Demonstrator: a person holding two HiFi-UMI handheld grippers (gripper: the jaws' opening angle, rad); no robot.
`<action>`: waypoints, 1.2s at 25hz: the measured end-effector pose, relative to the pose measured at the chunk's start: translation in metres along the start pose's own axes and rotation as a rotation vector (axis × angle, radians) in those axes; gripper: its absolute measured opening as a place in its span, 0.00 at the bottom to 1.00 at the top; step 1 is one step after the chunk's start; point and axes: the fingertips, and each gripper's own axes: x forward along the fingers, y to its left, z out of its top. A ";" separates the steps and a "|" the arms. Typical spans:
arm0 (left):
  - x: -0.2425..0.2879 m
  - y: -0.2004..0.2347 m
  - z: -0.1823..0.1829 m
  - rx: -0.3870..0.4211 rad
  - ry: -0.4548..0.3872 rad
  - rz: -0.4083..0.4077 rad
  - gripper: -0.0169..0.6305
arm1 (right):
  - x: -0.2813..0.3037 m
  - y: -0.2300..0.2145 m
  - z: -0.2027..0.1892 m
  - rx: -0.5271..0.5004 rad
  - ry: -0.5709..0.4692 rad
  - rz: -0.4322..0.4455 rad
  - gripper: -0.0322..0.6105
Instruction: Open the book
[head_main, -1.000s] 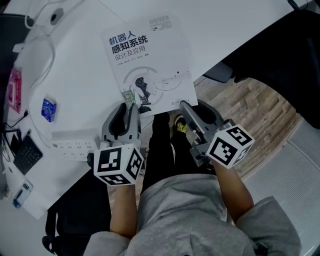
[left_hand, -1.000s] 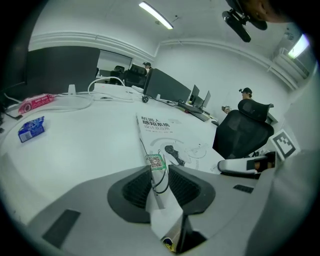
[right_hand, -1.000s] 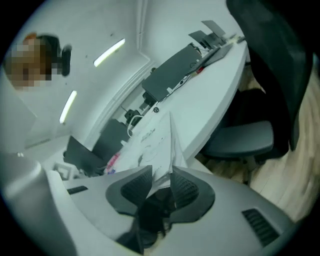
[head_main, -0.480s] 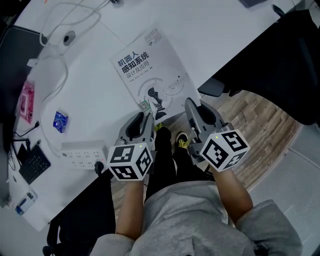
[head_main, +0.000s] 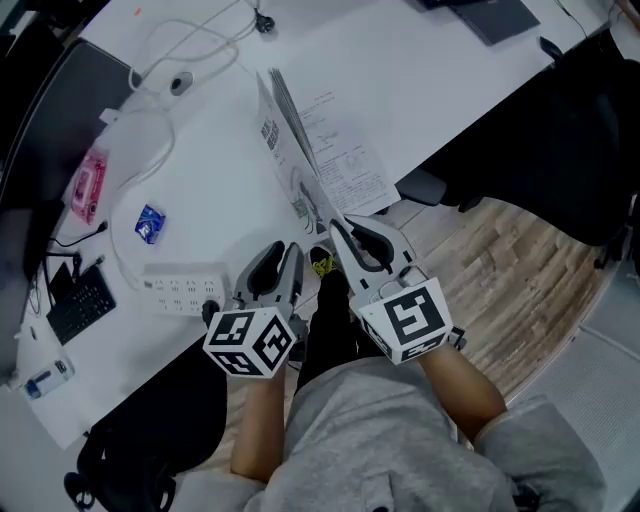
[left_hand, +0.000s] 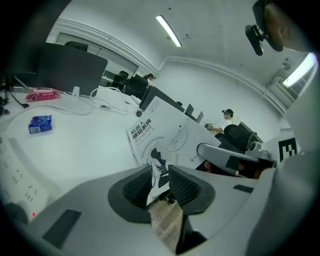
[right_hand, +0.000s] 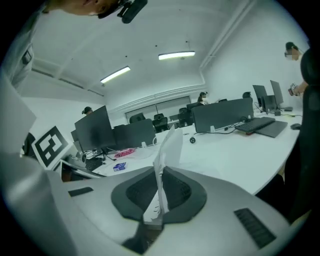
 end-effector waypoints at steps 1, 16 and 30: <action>-0.007 -0.001 0.002 -0.004 -0.016 0.008 0.19 | 0.001 0.007 0.001 -0.023 -0.001 0.012 0.12; -0.099 0.038 0.010 -0.049 -0.171 0.194 0.19 | 0.043 0.109 -0.028 -0.179 0.103 0.234 0.12; -0.126 0.070 0.013 -0.113 -0.201 0.288 0.19 | 0.100 0.145 -0.126 0.014 0.461 0.416 0.25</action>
